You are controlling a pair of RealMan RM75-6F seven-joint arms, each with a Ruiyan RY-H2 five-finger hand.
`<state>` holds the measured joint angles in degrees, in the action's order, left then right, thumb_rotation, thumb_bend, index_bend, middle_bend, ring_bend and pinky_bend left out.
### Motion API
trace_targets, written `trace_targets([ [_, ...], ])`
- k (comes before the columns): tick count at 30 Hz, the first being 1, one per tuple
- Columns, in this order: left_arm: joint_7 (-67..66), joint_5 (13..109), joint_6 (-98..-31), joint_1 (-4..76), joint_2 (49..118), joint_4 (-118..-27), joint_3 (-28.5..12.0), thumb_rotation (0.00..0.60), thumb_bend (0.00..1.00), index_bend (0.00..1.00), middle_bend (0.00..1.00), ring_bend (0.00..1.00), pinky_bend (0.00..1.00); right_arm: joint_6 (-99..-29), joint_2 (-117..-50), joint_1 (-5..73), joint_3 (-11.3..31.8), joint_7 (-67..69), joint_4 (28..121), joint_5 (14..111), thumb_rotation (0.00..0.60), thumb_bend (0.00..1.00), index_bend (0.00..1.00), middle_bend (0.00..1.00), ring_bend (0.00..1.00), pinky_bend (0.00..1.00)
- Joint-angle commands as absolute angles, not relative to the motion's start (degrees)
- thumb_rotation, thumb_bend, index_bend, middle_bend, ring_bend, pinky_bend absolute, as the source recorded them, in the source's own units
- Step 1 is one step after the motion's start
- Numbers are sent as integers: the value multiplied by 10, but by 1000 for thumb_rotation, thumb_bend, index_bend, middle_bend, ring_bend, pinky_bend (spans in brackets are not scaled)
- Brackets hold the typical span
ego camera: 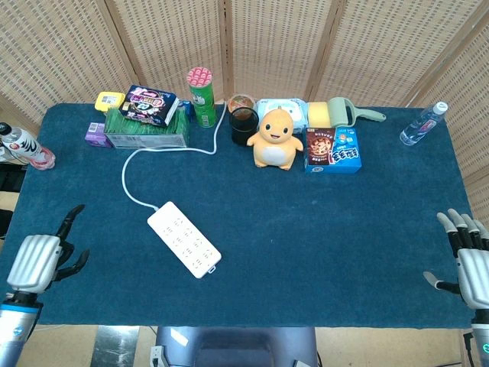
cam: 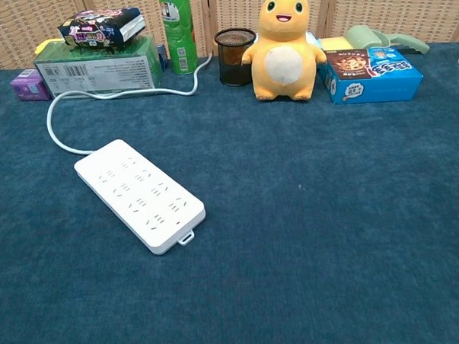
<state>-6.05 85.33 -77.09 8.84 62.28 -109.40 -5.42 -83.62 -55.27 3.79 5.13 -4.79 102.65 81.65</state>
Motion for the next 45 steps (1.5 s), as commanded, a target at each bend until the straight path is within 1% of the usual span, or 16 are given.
trace_targets([
  [1,-71,788,-694,142,646,-1116,-80,600,567,222,1000,1000,1000,-833,-555,40,53,-48,1022,810,600,0,54,28,19,0],
  [2,-75,778,-684,150,649,-1114,-83,600,577,269,1000,1000,1000,-833,-555,40,54,-48,1021,809,600,0,54,28,19,0],
  [3,-86,762,-674,159,656,-1112,-88,600,583,297,1000,1000,1000,-831,-556,41,55,-48,1018,806,600,0,54,27,19,0],
  [5,-108,737,-662,173,670,-1108,-93,600,588,317,1000,1000,1000,-829,-558,42,57,-48,1014,801,600,0,53,28,18,0],
  [12,-177,663,-638,215,717,-1089,-107,600,587,318,1000,1000,1000,-814,-566,49,62,-55,1000,778,600,0,53,28,19,0],
  [18,-208,610,-628,245,750,-1063,-118,600,585,315,1000,1000,1000,-798,-574,56,65,-64,991,758,600,0,53,28,19,0],
  [23,-232,567,-610,270,773,-1037,-119,600,582,257,1000,1000,1000,-792,-577,59,65,-69,988,753,600,0,53,28,19,0],
  [26,-243,544,-603,283,785,-1024,-119,600,581,240,1000,1000,1000,-785,-579,61,66,-69,983,745,600,0,54,28,19,0],
  [33,-264,506,-593,308,807,-1003,-116,600,581,240,1000,1000,1000,-775,-583,66,68,-68,975,735,600,0,54,27,19,0],
  [45,-273,475,-585,331,843,-970,-97,600,577,240,1000,1000,1000,-774,-580,66,69,-60,974,732,600,0,54,27,19,0],
])
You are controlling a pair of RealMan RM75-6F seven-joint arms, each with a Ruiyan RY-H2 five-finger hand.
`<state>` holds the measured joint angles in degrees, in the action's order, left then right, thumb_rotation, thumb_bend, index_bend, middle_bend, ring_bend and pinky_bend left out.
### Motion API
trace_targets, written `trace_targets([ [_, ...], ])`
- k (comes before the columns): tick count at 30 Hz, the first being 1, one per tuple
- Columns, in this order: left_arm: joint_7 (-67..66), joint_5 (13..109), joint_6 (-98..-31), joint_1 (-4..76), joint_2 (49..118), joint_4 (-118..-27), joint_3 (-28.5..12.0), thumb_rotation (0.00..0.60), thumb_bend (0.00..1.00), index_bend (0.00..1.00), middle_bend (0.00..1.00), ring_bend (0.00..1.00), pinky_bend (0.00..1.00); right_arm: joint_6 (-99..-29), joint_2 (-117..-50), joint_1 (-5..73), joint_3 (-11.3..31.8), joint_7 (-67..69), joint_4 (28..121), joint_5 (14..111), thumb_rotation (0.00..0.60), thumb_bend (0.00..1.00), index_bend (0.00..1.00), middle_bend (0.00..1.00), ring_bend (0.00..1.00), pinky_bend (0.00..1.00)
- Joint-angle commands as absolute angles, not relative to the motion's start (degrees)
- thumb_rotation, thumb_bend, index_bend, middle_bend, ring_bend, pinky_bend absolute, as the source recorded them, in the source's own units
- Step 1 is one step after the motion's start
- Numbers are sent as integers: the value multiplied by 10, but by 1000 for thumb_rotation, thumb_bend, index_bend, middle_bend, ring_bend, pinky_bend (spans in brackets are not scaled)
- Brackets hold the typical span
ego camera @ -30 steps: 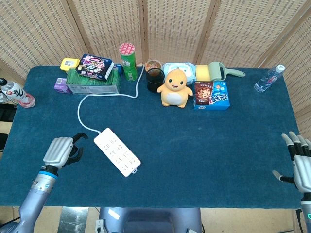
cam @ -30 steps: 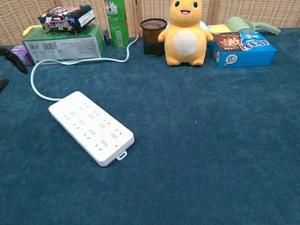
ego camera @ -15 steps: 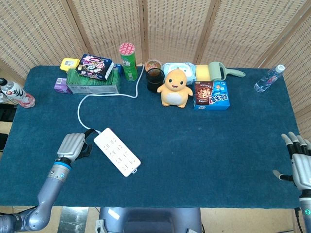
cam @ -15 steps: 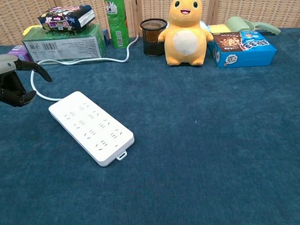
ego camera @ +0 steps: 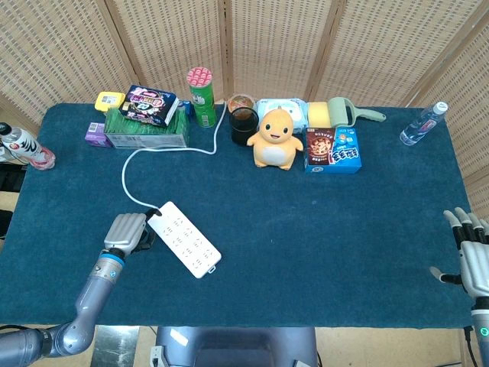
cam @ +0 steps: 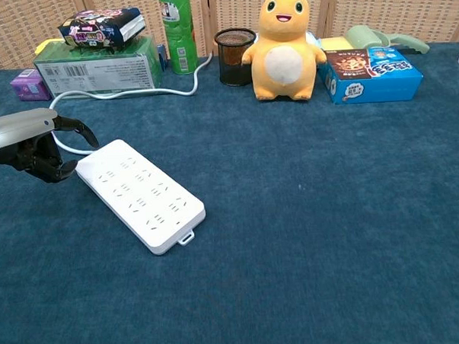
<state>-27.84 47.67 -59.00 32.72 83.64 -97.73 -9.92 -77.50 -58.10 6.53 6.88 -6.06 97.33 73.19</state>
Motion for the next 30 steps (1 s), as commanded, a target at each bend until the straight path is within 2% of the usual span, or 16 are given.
trace_targets([
  [1,-269,476,-582,332,846,-964,-95,600,577,240,1000,1000,1000,-774,-580,66,69,-59,974,732,600,0,54,27,19,0],
  [30,-277,455,-589,353,868,-941,-75,600,567,240,1000,1000,1000,-776,-576,65,69,-47,972,733,600,0,54,27,18,0],
])
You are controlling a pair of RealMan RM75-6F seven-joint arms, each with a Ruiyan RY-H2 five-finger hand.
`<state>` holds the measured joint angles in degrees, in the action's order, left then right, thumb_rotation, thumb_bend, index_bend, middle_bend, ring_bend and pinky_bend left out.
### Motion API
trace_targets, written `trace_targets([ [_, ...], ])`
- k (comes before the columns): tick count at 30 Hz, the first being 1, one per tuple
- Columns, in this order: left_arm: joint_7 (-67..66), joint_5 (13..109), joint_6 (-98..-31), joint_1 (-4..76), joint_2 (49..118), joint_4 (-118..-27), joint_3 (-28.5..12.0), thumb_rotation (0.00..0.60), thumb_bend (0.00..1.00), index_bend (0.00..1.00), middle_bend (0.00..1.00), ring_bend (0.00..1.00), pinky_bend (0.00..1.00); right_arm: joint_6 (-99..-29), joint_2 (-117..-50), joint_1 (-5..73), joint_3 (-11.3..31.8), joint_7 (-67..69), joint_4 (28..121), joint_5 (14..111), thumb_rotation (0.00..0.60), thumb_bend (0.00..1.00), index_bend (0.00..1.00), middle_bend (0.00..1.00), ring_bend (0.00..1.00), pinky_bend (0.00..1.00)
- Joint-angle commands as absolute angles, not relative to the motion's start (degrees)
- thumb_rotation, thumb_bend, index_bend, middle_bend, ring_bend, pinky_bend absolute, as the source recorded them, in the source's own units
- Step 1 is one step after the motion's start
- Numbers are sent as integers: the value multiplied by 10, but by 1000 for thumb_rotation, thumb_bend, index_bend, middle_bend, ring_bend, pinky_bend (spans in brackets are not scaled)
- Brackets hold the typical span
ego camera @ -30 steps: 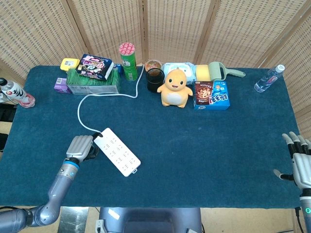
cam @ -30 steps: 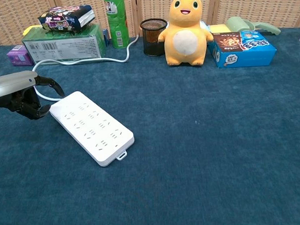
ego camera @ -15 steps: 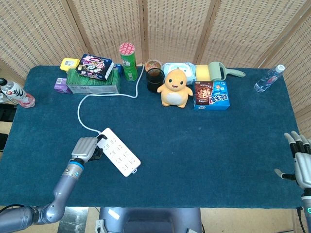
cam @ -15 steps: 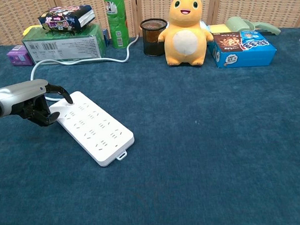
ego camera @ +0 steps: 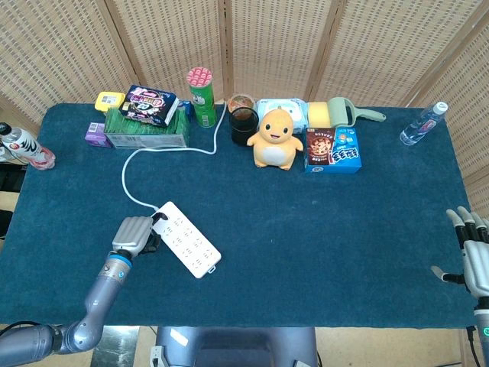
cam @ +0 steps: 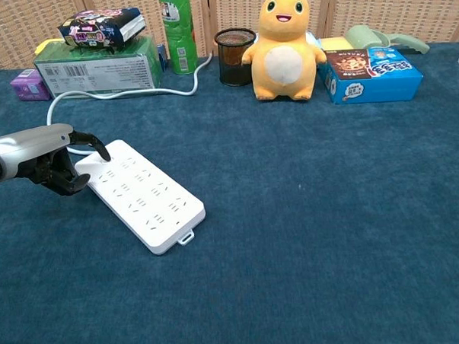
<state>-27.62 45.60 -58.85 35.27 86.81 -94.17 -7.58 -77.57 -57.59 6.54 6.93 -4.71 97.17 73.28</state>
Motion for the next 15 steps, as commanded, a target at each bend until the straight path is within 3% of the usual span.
trace_targets([
  [1,-277,453,-590,354,868,-941,-75,600,567,240,1000,1000,1000,-776,-576,65,69,-47,971,733,600,0,53,27,18,0],
  [15,-278,440,-589,359,866,-940,-71,600,563,240,1000,1000,1000,-777,-576,65,69,-46,971,732,600,0,54,27,18,0],
])
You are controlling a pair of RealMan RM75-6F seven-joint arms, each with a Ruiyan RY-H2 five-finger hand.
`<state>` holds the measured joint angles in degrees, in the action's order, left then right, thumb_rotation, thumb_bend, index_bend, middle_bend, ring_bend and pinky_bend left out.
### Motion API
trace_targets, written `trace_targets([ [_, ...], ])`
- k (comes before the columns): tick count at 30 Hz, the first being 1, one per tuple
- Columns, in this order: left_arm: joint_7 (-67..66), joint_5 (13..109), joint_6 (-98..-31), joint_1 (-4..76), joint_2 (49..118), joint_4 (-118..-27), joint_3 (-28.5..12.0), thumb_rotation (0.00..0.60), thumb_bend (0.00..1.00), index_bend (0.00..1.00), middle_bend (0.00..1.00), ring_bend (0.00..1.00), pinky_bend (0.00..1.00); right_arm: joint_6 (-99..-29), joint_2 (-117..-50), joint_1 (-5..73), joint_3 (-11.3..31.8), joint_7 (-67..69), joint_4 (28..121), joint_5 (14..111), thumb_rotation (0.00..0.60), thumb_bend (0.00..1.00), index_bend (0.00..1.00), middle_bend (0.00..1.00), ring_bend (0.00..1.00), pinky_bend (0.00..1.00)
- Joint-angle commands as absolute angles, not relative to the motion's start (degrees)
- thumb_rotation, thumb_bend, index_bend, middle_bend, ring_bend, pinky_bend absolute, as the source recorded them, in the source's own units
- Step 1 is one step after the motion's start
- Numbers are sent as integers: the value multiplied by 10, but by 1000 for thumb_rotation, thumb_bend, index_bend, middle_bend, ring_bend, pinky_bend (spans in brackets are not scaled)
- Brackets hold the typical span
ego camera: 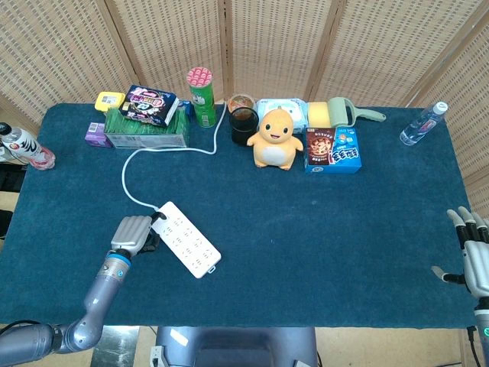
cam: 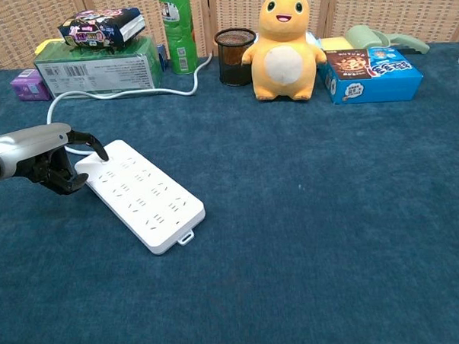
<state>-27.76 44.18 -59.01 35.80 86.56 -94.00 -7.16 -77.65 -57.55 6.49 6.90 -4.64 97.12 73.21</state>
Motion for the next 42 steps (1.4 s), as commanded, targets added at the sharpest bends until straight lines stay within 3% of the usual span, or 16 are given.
trace_targets([
  [1,-278,438,-589,359,866,-939,-70,600,563,239,1000,1000,1000,-776,-575,65,69,-47,971,732,600,0,53,27,18,0],
  [12,-267,436,-587,360,864,-935,-69,600,560,240,1000,1000,1000,-777,-576,65,68,-47,970,734,600,0,54,27,19,0],
  [23,-186,535,-633,327,809,-1006,-83,600,547,240,1000,1000,1000,-775,-578,66,67,-48,969,734,600,0,53,27,18,0],
  [27,-166,575,-659,309,777,-1038,-80,600,502,228,1000,1000,1000,-777,-577,66,66,-48,971,737,600,0,53,27,18,0],
  [29,-152,602,-678,295,760,-1052,-77,600,408,153,984,973,938,-778,-576,65,66,-47,973,739,600,0,53,27,18,0],
  [31,-141,634,-702,280,746,-1057,-69,600,315,48,806,790,777,-780,-575,65,66,-47,974,741,600,0,53,27,18,0],
  [33,-137,664,-721,260,724,-1062,-50,600,239,0,361,406,557,-782,-574,64,65,-46,976,744,600,0,53,27,18,0],
  [35,-141,676,-731,244,701,-1071,-33,600,195,0,83,168,396,-784,-574,63,65,-47,977,746,600,0,54,27,18,0],
  [36,-140,685,-741,233,687,-1076,-24,600,174,0,15,80,317,-785,-574,63,64,-47,978,748,600,0,53,27,18,0],
  [38,-129,705,-763,213,669,-1077,-11,600,153,0,0,9,229,-786,-573,62,63,-48,980,750,600,0,53,27,19,0],
  [42,-90,746,-834,157,646,-1059,12,600,142,0,0,0,117,-791,-573,61,62,-51,985,756,600,0,53,27,19,0],
])
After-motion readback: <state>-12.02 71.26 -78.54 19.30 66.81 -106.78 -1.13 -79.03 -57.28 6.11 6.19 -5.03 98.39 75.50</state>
